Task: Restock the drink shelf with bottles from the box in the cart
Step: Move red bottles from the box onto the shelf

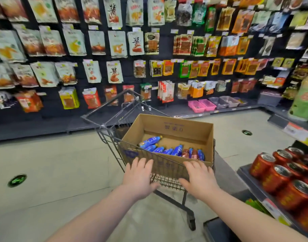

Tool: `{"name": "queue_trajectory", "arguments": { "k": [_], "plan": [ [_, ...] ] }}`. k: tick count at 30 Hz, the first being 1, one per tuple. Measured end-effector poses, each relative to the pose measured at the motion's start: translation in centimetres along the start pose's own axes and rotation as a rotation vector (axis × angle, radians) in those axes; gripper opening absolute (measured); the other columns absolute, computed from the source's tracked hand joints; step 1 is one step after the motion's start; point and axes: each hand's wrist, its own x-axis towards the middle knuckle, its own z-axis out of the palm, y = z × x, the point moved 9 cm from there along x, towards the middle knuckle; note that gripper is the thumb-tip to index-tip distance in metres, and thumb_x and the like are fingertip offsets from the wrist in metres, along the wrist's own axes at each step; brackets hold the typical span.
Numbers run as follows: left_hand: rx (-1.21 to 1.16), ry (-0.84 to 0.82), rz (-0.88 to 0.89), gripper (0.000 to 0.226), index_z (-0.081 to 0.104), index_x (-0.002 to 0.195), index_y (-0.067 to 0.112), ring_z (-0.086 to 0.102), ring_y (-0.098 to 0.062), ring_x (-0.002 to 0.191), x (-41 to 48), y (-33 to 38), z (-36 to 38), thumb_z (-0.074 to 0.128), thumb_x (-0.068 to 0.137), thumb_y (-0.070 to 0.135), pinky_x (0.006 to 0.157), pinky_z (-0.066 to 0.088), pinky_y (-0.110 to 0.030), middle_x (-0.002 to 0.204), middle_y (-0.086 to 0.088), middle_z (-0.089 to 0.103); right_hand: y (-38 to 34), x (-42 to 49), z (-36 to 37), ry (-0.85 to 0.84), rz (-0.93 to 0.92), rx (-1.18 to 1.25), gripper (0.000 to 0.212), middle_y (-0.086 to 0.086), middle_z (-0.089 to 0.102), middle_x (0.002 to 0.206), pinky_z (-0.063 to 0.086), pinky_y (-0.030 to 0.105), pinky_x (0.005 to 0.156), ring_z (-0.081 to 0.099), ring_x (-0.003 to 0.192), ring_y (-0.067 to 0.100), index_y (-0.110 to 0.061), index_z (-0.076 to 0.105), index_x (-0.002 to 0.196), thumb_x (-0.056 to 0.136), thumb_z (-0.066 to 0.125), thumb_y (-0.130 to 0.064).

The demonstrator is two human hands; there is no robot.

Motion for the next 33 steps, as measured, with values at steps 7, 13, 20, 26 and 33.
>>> {"name": "queue_trajectory", "arguments": {
  "k": [7,13,20,26,33],
  "plan": [
    [0.044,-0.018,-0.021,0.085,0.020,0.145,0.022,0.019,-0.026,0.139,11.1,0.3,-0.3,0.051,0.079,0.066,0.111,0.021,-0.045,0.148,-0.001,0.027,3.2,10.9,1.1,-0.063,-0.032,0.022,0.061,-0.005,0.033,0.148,0.018,0.045,0.113,0.021,0.140,0.023,-0.028,0.028,0.142,0.089,0.047,-0.054],
    [0.017,-0.094,-0.022,0.084,0.020,0.145,0.021,0.018,-0.027,0.140,17.2,1.8,2.2,0.052,0.080,0.064,0.111,0.019,-0.047,0.149,-0.004,0.028,7.9,17.7,2.8,-0.107,0.001,0.006,0.062,-0.007,0.035,0.147,0.023,0.044,0.110,0.027,0.137,0.021,-0.031,0.029,0.141,0.088,0.045,-0.058],
    [0.003,-0.179,0.003,0.083,0.022,0.143,0.021,0.023,-0.028,0.137,22.4,2.0,5.3,0.053,0.079,0.063,0.109,0.022,-0.047,0.146,-0.003,0.030,11.0,21.5,5.0,-0.180,0.057,-0.004,0.064,-0.005,0.034,0.147,0.027,0.042,0.110,0.027,0.137,0.023,-0.030,0.026,0.143,0.088,0.046,-0.057],
    [-0.016,-0.271,0.148,0.085,0.017,0.147,0.020,0.018,-0.029,0.139,28.8,4.3,8.1,0.052,0.082,0.061,0.112,0.017,-0.047,0.149,-0.005,0.025,13.9,24.4,5.7,-0.206,0.181,0.004,0.064,-0.003,0.037,0.145,0.035,0.040,0.106,0.032,0.134,0.022,-0.027,0.028,0.142,0.088,0.049,-0.053],
    [-0.043,-0.370,0.323,0.083,0.018,0.146,0.019,0.020,-0.030,0.139,36.1,3.3,11.3,0.052,0.082,0.061,0.113,0.019,-0.049,0.147,-0.006,0.028,17.0,27.9,6.6,-0.271,0.416,0.049,0.065,0.000,0.038,0.143,0.042,0.039,0.101,0.040,0.129,0.022,-0.024,0.026,0.143,0.089,0.051,-0.049]
  ]
}}
